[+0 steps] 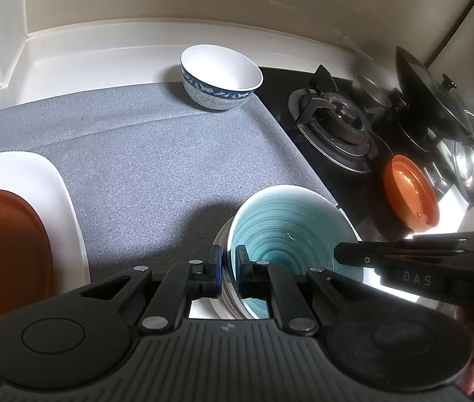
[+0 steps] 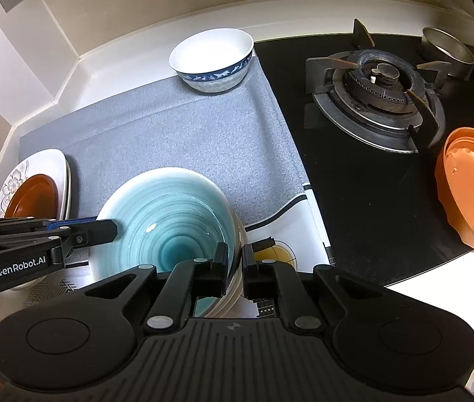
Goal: Organize plates and bowls
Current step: 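Lift the teal bowl with the left gripper and lower it into the cream bowls, then open the left gripper and grasp the blue-patterned white bowl rim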
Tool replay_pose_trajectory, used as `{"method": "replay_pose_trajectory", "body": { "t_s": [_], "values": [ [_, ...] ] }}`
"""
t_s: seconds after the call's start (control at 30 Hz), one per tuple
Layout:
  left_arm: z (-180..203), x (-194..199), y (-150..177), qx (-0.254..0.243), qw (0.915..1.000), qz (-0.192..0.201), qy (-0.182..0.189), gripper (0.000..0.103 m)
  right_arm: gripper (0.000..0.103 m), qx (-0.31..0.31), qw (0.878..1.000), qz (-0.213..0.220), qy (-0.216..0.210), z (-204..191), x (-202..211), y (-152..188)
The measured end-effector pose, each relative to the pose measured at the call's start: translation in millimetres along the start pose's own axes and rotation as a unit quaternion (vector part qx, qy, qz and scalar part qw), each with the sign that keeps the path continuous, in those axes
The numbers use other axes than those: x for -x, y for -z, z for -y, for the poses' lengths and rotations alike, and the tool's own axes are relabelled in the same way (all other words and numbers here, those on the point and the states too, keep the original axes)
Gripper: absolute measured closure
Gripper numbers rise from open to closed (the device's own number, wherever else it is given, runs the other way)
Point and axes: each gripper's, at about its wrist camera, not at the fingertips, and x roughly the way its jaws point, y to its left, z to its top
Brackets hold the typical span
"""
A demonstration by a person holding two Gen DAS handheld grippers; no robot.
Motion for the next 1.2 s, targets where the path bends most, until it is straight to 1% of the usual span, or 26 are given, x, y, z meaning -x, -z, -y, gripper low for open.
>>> {"method": "replay_pose_trajectory", "body": {
  "t_s": [0.13,0.2,0.23,0.27,0.33,0.37,0.43,0.5,0.53,0.63,0.67,0.77,0.87,0.93,1.03,1.1,1.13,1.2],
  "values": [
    [-1.4,0.6,-0.9,0.004,1.0000,0.000,0.005,0.095,0.091,-0.008,1.000,-0.003,-0.005,1.7,-0.1,-1.3],
    [-2.0,3.0,-2.1,0.006,1.0000,0.006,0.005,0.093,0.091,-0.019,1.000,0.000,-0.008,3.9,0.0,-2.4],
    [-2.6,4.3,-3.1,0.006,0.9999,0.008,0.005,0.093,0.089,-0.022,1.000,0.005,-0.008,4.9,1.0,-2.7],
    [-3.7,5.6,-3.9,0.007,0.9999,0.010,0.004,0.092,0.085,-0.026,1.000,0.010,-0.010,6.0,2.1,-2.6],
    [-6.6,7.9,-6.9,0.013,0.9998,0.014,0.003,0.091,0.079,-0.037,0.999,0.021,-0.012,10.0,4.3,-2.9],
    [-8.4,9.0,-8.7,0.017,0.9997,0.015,0.004,0.089,0.078,-0.043,0.999,0.026,-0.012,11.9,5.0,-3.0],
    [-11.2,12.5,-13.6,0.021,0.9995,0.023,0.001,0.088,0.078,-0.053,0.998,0.033,-0.014,15.2,5.4,-4.4],
    [-14.6,16.1,-20.0,0.029,0.9991,0.031,0.006,0.088,0.074,-0.061,0.997,0.042,-0.020,17.2,5.6,-4.8],
    [-15.4,17.4,-23.8,0.032,0.9989,0.034,0.007,0.087,0.070,-0.063,0.997,0.045,-0.022,17.6,5.2,-5.1],
    [-17.5,18.1,-37.9,0.036,0.9982,0.048,-0.001,0.081,0.069,-0.065,0.996,0.050,-0.029,18.2,3.3,-7.4],
    [-18.3,16.6,-43.5,0.039,0.9980,0.050,-0.004,0.078,0.069,-0.067,0.996,0.051,-0.031,18.3,2.4,-8.0],
    [-24.6,6.5,-64.0,0.060,0.9966,0.056,-0.011,0.072,0.069,-0.070,0.996,0.052,-0.036,18.7,-0.7,-9.6],
    [-38.5,-13.6,-85.7,0.104,0.9934,0.049,0.000,0.067,0.069,-0.074,0.995,0.053,-0.042,20.2,-2.7,-9.8],
    [-47.1,-30.5,-99.3,0.136,0.9899,0.040,0.001,0.067,0.069,-0.077,0.994,0.057,-0.044,22.5,-2.4,-9.3],
    [-52.5,-49.9,-121.5,0.161,0.9854,0.054,0.006,0.064,0.069,-0.084,0.993,0.061,-0.048,28.5,-0.5,-7.2],
    [-55.5,-63.6,-137.5,0.184,0.9808,0.063,0.012,0.059,0.069,-0.089,0.993,0.063,-0.050,32.4,0.8,-5.5],
    [-56.8,-71.1,-143.8,0.195,0.9787,0.062,0.016,0.059,0.069,-0.093,0.992,0.063,-0.052,33.9,1.2,-5.2],
    [-57.5,-86.9,-156.2,0.212,0.9755,0.060,0.011,0.059,0.069,-0.093,0.992,0.066,-0.053,35.5,3.3,-4.4]
  ]
}}
